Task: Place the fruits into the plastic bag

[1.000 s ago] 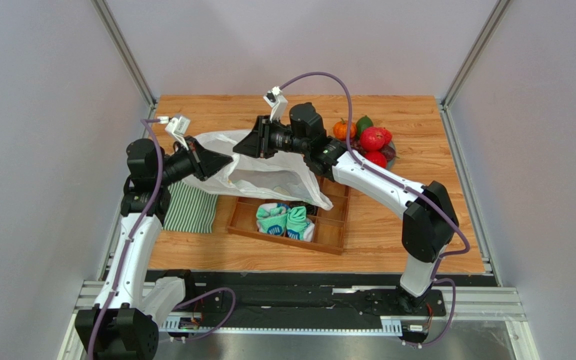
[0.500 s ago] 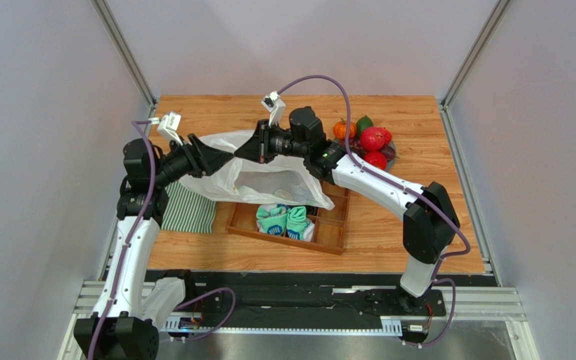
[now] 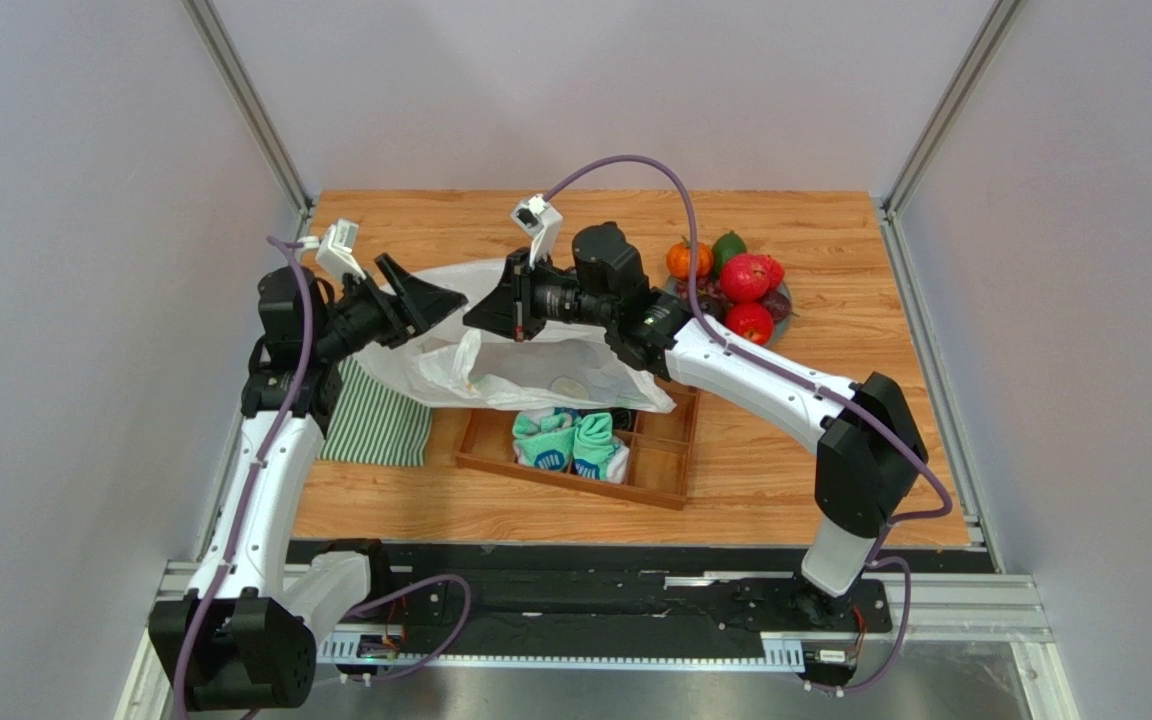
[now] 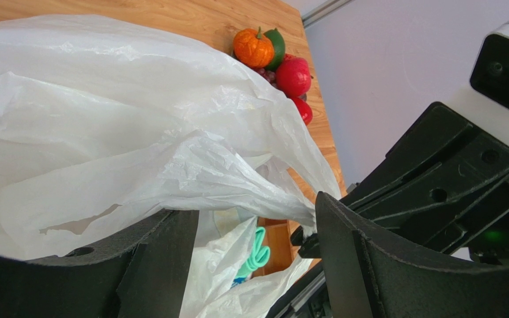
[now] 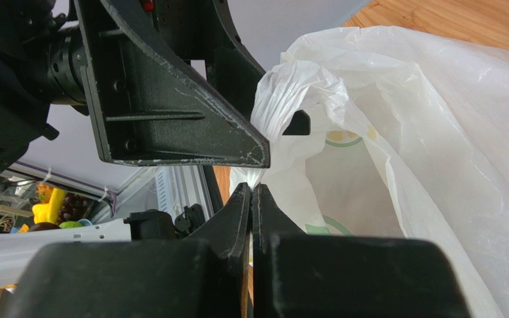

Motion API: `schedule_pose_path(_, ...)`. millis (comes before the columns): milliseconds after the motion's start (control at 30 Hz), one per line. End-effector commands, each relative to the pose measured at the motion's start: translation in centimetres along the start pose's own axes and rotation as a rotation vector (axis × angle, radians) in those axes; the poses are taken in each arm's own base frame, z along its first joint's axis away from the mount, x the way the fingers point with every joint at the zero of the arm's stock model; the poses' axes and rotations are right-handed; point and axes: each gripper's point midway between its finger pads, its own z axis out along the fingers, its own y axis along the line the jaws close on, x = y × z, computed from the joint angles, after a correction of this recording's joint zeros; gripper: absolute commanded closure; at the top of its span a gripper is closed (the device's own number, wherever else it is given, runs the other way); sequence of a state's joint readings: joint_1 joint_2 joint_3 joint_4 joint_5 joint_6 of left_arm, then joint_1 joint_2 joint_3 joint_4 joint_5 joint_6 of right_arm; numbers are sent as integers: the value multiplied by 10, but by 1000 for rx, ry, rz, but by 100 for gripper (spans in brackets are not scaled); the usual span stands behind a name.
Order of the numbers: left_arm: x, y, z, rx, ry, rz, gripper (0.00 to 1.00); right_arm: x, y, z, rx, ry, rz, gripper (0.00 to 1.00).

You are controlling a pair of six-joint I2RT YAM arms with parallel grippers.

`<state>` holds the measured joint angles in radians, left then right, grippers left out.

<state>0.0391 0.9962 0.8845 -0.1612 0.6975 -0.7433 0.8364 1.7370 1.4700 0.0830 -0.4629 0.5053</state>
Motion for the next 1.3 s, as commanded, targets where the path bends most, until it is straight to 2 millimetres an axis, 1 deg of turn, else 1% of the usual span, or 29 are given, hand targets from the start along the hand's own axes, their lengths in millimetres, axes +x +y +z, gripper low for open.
schedule_pose_path(0,-8,-9,2,29,-13,-11,27,-14,17,-3,4,-23,-82,100)
schedule_pose_path(167,3,-9,8,65,33,-38,31,-5,16,1,32,16,-105,100)
schedule_pose_path(200,5,-10,9,74,43,-38,40,-5,14,1,41,15,-109,100)
schedule_pose_path(267,13,-7,10,80,72,-47,49,-7,13,-1,52,9,-115,100)
schedule_pose_path(333,20,-6,11,95,108,-62,53,-8,13,-2,60,9,-125,99)
schedule_pose_path(367,22,-6,12,107,119,-69,58,-12,13,-2,68,0,-131,98)
schedule_pose_path(433,27,-9,13,135,144,-92,63,-10,10,-3,84,11,-132,95)
schedule_pose_path(467,28,-10,14,146,143,-88,75,-10,8,-3,93,12,-137,93)
schedule_pose_path(500,27,-11,14,151,143,-88,82,-10,7,-3,99,15,-138,90)
schedule_pose_path(533,27,-11,15,152,144,-88,89,-10,7,-4,104,18,-141,83)
schedule_pose_path(567,24,-13,14,154,139,-82,100,-9,5,-6,114,26,-149,78)
schedule_pose_path(600,22,-11,15,143,130,-79,100,-9,5,-9,122,29,-154,72)
schedule_pose_path(633,20,-11,17,141,130,-78,100,-13,9,-14,125,22,-167,59)
schedule_pose_path(667,13,-15,17,146,119,-68,100,-16,7,-19,145,19,-178,53)
schedule_pose_path(700,9,-16,18,147,115,-60,100,-15,6,-26,164,33,-202,48)
schedule_pose_path(733,7,-13,20,137,117,-65,100,-22,11,-37,175,19,-223,38)
schedule_pose_path(767,-2,-18,20,141,106,-45,100,-28,10,-46,208,4,-238,34)
schedule_pose_path(833,-10,-13,22,122,105,-34,100,-27,2,-66,266,20,-264,28)
schedule_pose_path(867,-18,-18,22,129,92,-13,100,-37,4,-87,312,-4,-272,27)
schedule_pose_path(900,-23,-18,22,127,85,10,100,-39,0,-97,343,-9,-275,26)
schedule_pose_path(933,-30,-17,21,116,77,17,100,-40,-11,-112,389,-15,-264,24)
schedule_pose_path(967,-35,-17,20,108,70,28,100,-47,-11,-132,428,-36,-260,23)
schedule_pose_path(1000,-39,-16,19,103,59,55,100,-49,-16,-145,458,-48,-249,21)
schedule_pose_path(1033,-46,-14,18,90,52,64,100,-55,-33,-162,518,-65,-219,18)
schedule_pose_path(1067,-49,-14,17,84,47,75,100,-46,-47,-175,570,-36,-188,16)
schedule_pose_path(1100,-52,-10,16,76,46,98,100,-53,-62,-196,634,-56,-166,16)
schedule_pose_path(1167,-54,-11,15,77,47,123,100,-42,-91,-220,748,-15,-113,15)
schedule_pose_path(1200,-53,-11,15,84,53,145,100,-44,-113,-238,820,-17,-77,14)
schedule_pose_path(1267,-51,-12,15,104,55,168,100,-35,-137,-256,890,16,-17,14)
